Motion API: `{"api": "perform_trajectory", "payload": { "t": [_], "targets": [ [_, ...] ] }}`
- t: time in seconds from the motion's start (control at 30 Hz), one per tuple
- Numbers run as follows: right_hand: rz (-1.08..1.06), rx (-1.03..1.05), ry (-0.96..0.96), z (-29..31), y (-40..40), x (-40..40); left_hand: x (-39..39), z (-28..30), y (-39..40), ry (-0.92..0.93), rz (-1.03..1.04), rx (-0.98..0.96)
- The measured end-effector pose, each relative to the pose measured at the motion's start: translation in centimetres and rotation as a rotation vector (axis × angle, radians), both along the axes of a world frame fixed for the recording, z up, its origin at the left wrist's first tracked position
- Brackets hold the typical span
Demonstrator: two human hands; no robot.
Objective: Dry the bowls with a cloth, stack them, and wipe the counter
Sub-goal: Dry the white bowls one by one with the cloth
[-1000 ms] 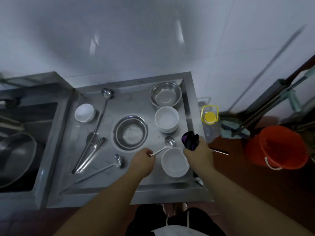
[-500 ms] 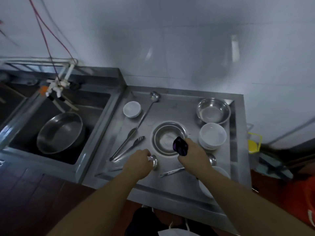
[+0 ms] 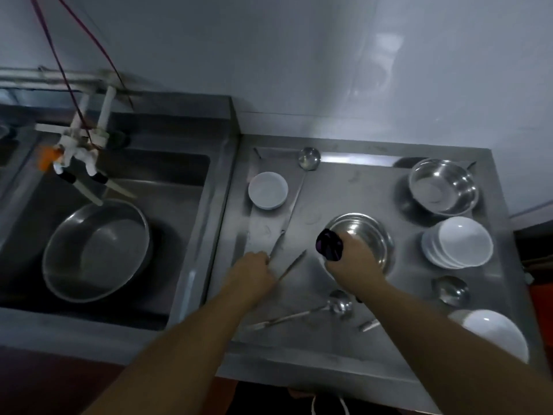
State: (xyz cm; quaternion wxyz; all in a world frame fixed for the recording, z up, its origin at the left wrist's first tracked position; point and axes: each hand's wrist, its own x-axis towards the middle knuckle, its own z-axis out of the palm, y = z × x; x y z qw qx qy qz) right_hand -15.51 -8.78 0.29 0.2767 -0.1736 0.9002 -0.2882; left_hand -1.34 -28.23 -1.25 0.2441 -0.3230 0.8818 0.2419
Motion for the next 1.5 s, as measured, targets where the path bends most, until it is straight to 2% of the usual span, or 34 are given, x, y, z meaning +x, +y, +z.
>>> {"api": "perform_trajectory", "payload": {
  "t": [0.17,0.37,0.53,0.7,0.93,1.13,1.3,1.4,1.47,1.5],
  "targets": [
    [-0.05,0.021,0.016,-1.9,-4.8,1.1,-0.8,-1.2,-6.6,-0.023,0.002,0.024],
    [-0.1,0.067,0.034,-3.7,-8.9,0.6,-4.0,-3.6,-11.7,0.055,0.159,0.139],
    [-0.155,0.105,0.016,-5.0,-10.3,-0.8,-9.0,-5.9,-13.3,0.098,0.4,0.257],
    [-0.234,0.07,0.009,-6.0,-10.2,-1.1,-13.0,-8.8,-13.8,0.102,0.756,0.399],
    [-0.304,0.03,-0.013,-6.2,-9.3,-0.2,-14.7,-10.1,-14.1,0.166,1.008,0.593],
    [-0.434,-0.045,-0.105,-4.5,-9.1,0.7,-12.6,-9.7,-13.6,0.227,1.059,0.668],
    [-0.665,-0.326,-0.383,-1.2,-10.1,1.7,-9.2,-7.0,-12.3,0.278,1.085,0.793],
    [-0.757,-0.483,-0.522,1.3,-10.5,2.3,-6.7,-4.6,-11.2,0.29,0.994,0.801],
    [-0.7,-0.511,-0.498,3.0,-10.4,2.9,-4.7,-2.3,-10.1,0.296,0.956,0.852],
    [-0.632,-0.494,-0.424,3.8,-10.2,3.2,-3.8,-1.2,-9.4,0.307,0.948,0.894]
  ]
}}
